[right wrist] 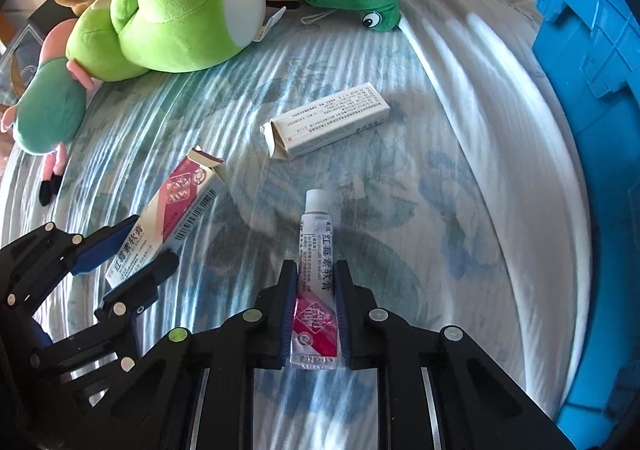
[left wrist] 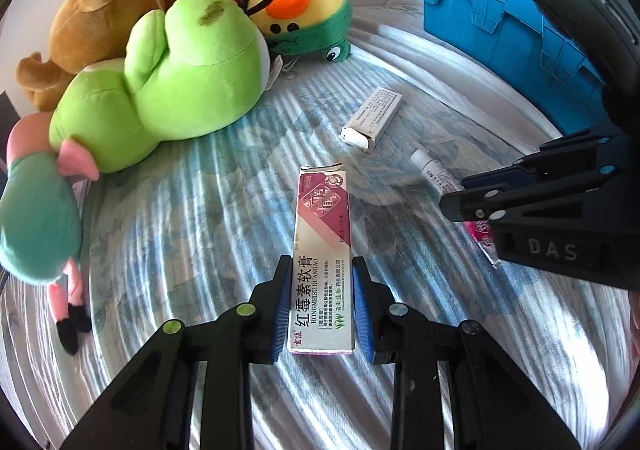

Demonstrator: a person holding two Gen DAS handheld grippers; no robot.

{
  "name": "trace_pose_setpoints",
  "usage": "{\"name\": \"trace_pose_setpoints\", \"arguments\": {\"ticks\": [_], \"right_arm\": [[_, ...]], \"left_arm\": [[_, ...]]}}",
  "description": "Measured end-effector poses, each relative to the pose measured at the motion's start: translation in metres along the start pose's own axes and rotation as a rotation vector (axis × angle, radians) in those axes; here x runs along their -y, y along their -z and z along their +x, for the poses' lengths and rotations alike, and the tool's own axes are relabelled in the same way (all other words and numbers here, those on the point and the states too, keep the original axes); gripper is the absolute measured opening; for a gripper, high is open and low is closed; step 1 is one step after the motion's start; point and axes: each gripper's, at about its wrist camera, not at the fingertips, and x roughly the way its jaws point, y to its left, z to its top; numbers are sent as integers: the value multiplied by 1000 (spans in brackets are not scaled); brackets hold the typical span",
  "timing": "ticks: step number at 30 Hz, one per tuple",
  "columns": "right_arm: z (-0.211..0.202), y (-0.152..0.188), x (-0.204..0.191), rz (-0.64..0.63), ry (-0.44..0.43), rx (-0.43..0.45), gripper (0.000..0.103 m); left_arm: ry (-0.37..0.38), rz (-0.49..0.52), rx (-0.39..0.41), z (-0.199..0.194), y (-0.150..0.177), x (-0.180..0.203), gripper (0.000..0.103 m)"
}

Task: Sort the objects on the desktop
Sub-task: 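Grasp the white-red ointment box with the left gripper while the right grasps the tube, then lift the ointment box and tube and carry both over the blue crate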

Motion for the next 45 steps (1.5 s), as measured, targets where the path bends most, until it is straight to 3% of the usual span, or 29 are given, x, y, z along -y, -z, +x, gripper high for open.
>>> {"name": "trace_pose_setpoints", "arguments": {"ticks": [26,45], "right_arm": [[-119,42,-14,-131,-58,105,18],[-226,80,1,-214,-109,210,19]], "left_arm": [[-147,-126,29,-142,1,16,28],[-223,-195,93,-249,-15,60,28]]}}
